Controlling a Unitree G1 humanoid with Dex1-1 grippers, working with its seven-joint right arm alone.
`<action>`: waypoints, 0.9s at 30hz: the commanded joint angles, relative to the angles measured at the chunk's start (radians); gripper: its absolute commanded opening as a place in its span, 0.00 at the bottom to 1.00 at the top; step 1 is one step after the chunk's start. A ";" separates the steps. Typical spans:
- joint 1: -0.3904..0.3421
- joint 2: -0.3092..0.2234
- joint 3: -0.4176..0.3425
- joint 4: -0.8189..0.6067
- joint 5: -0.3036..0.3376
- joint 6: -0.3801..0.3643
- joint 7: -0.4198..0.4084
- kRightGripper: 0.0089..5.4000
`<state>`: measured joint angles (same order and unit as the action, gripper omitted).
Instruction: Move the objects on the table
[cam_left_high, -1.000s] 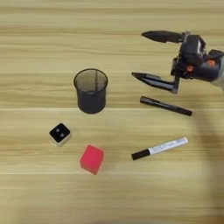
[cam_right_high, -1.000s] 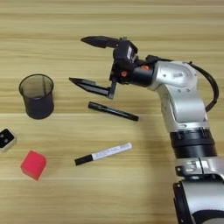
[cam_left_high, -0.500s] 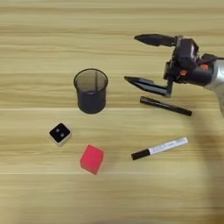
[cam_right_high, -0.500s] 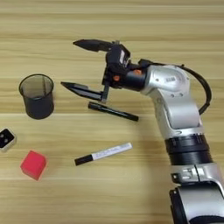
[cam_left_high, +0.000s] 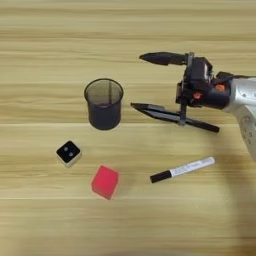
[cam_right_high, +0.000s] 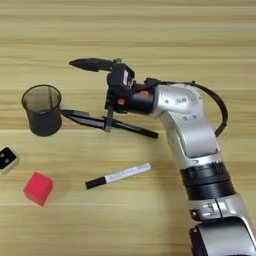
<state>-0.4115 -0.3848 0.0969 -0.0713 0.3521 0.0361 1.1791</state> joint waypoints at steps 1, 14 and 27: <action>-0.038 0.000 0.003 -0.078 0.032 0.042 -0.044 0.99; 0.019 -0.008 0.138 -0.099 -0.027 0.068 0.001 0.99; -0.025 0.013 0.256 -0.003 -0.121 0.053 0.056 0.99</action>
<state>-0.3545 -0.3776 0.3644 -0.0606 0.2330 0.1161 1.2601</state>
